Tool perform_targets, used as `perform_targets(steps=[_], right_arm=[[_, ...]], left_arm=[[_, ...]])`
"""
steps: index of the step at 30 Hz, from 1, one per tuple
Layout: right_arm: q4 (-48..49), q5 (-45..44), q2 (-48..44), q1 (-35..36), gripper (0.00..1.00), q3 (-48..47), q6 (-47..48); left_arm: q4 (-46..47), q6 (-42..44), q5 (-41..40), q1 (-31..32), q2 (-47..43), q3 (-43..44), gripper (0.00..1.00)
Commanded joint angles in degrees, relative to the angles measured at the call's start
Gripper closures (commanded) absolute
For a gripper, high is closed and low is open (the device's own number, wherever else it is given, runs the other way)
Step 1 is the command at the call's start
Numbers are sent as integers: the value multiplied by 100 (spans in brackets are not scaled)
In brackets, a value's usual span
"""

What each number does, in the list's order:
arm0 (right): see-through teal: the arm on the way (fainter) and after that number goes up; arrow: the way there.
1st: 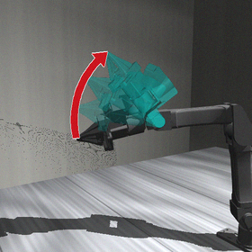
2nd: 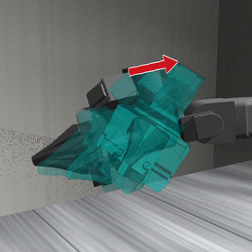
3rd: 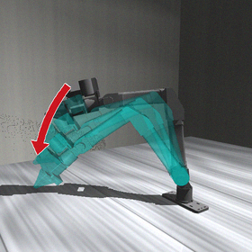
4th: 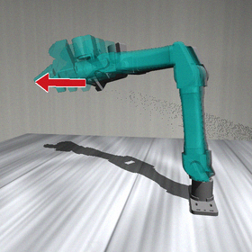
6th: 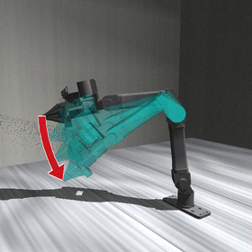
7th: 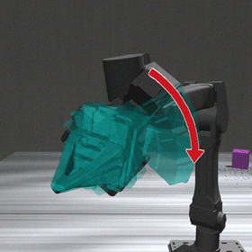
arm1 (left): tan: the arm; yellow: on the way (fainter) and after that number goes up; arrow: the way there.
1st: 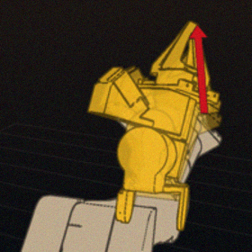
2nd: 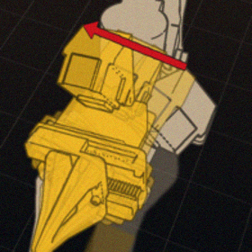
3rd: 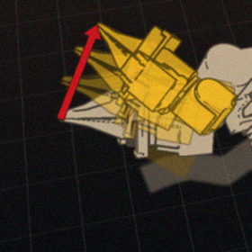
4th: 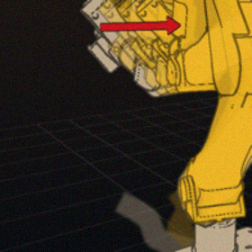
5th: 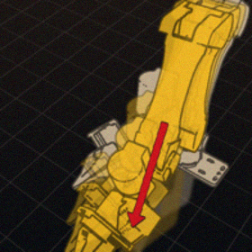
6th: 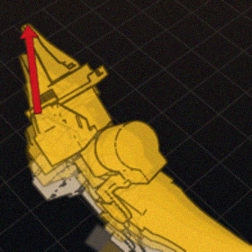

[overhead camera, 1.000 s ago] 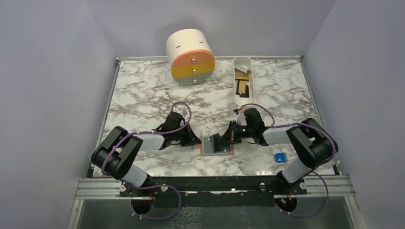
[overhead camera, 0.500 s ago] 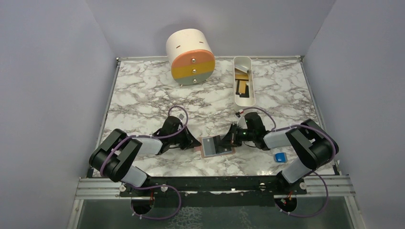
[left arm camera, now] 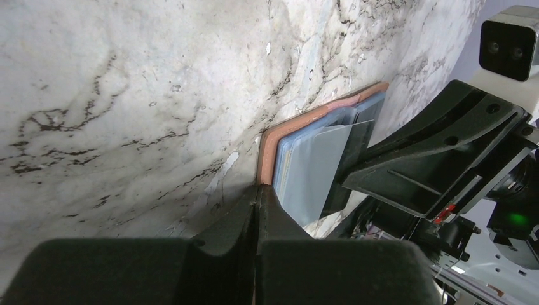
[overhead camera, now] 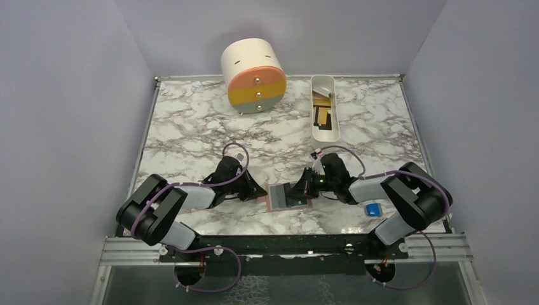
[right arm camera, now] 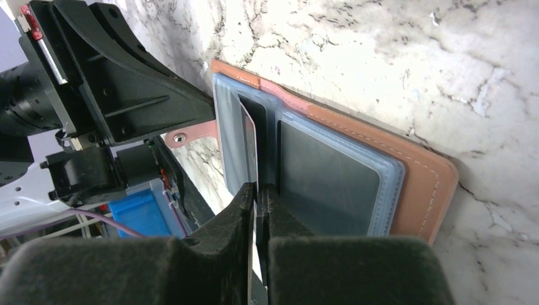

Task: Put the credit cards into the card holder
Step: Insert the credit card into the card holder.

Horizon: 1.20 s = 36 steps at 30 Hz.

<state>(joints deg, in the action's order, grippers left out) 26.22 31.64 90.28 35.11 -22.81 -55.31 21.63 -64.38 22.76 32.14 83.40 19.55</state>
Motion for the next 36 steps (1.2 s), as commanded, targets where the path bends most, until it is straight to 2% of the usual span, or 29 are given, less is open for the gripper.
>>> perform_targets(steps=[1,3,5,7,10,12,13,14,26,31,36], right_arm=[[-161,-487,-177,121,93,200,-140],[-186,-587,-262,179,90,224,-181],[-349,-610,-354,197,82,160,-95],[-1173,-704,-510,195,71,-165,266],[-2345,-964,-845,197,59,-721,948],[-2756,-1082,-1031,196,49,-850,1170],[-2860,-1073,-1085,195,35,-876,1230],[-2909,-1051,-1110,197,33,-886,1263],[-2668,-941,-560,300,35,-1148,1604],[-2770,-947,-102,609,37,-1394,1813],[-2661,-915,-66,891,40,-1402,1707]], left_arm=[[-748,126,-415,82,6,-297,100],[-751,105,-431,82,-38,-318,100],[-756,88,-457,90,-89,-336,100],[-761,97,-454,91,-118,-328,100],[-845,206,-407,91,-92,-236,100],[-853,212,-389,91,-107,-224,100],[-853,209,-401,97,-152,-231,100],[-847,199,-416,99,-190,-244,100],[-806,172,-414,108,-212,-267,100],[-783,137,-440,121,-230,-256,100],[-770,110,-450,134,-213,-250,100]])
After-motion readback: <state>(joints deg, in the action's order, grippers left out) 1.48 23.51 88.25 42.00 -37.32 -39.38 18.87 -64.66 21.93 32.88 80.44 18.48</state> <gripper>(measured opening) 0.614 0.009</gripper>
